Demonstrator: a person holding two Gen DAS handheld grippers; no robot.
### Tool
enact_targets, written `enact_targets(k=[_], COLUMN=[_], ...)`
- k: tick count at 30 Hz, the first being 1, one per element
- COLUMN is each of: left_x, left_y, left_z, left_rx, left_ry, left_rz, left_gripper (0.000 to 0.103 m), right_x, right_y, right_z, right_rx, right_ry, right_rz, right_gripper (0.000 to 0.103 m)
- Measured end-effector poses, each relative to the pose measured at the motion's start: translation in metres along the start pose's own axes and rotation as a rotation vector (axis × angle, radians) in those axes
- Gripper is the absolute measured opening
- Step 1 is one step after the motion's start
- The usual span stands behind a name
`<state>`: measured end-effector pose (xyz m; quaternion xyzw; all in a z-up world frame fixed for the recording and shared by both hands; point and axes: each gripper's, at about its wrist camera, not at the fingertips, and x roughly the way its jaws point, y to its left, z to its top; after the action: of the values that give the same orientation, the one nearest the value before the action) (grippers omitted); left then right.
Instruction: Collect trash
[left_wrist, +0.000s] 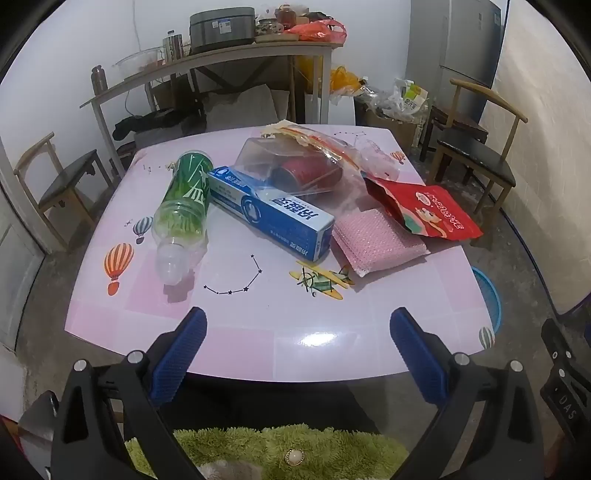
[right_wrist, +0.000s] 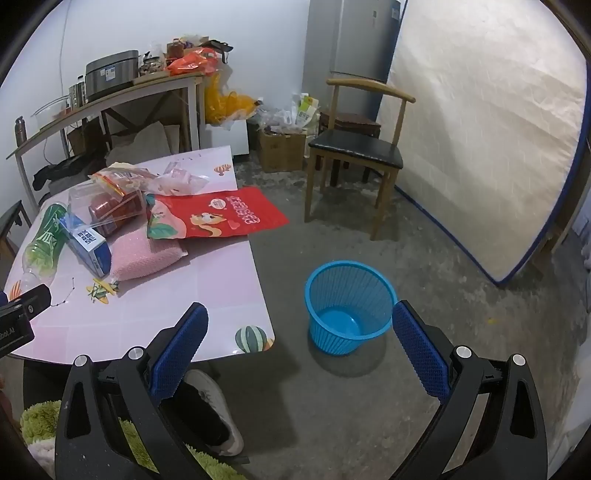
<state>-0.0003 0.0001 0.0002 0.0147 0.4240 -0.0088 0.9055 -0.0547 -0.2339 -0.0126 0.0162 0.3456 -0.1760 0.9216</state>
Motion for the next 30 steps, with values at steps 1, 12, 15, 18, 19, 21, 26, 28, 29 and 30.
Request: enact_targets(k=[1,12,15,18,19,21,26,28,29,30], left_x=[0.0,-0.004,-0.005,-0.005,-0.004,-0.004,0.0,-0.001,-0.001,-0.001], left_y=[0.0,0.001,0.001,0.002,0.002,0.003,0.004,0.005,0.006,0.006], left_z=[0.0,0.0,0.002,0.002,0.002,0.001,0.003,0.004,0.004,0.005], left_rx=[-0.001,-0.013,-0.013,-0.016,-0.018,-0.017,-0.018,-0.021,-0.022,-0.022], left_ry=[0.0,0.003,0.004,0.004,0.004,0.003,0.003,0.003,0.002,0.002], left_rz=[0.0,-0.01,-0.011,-0.013,-0.013,-0.012,-0.012,-0.013,-0.013,-0.013], left_gripper=[0.097,0.097,0.097,0.097,0.097,0.097,0.097,0.097,0.097,0.097], right_x=[0.0,-0.002,-0.004,-0.004,-0.004,-0.004,-0.004,-0.004,-0.004,-0.004], right_y=[0.0,0.003,0.003,0.003,0.003,0.002,0.008,0.007,0.008,0.009], right_z=[0.0,0.002,0.005,0.005,0.005,0.004,0.008,0.007,0.009,0.011], right_rx=[0.001,-0.002,-0.003,-0.004,-0.005,-0.004,-0.005,-0.006,-0.005,-0.006], right_ry=[-0.001,-0.009,-0.009,-0.011,-0.011,-0.012,-0.012,-0.014,-0.015,-0.015], right_rz=[0.001,-0.001,-0.003,-0.002,-0.003,-0.003,-0.002,0.0,0.001,0.0], right_gripper=[0.095,0.095,0.095,0.095,0.095,0.095,0.095,0.095,0.095,0.095])
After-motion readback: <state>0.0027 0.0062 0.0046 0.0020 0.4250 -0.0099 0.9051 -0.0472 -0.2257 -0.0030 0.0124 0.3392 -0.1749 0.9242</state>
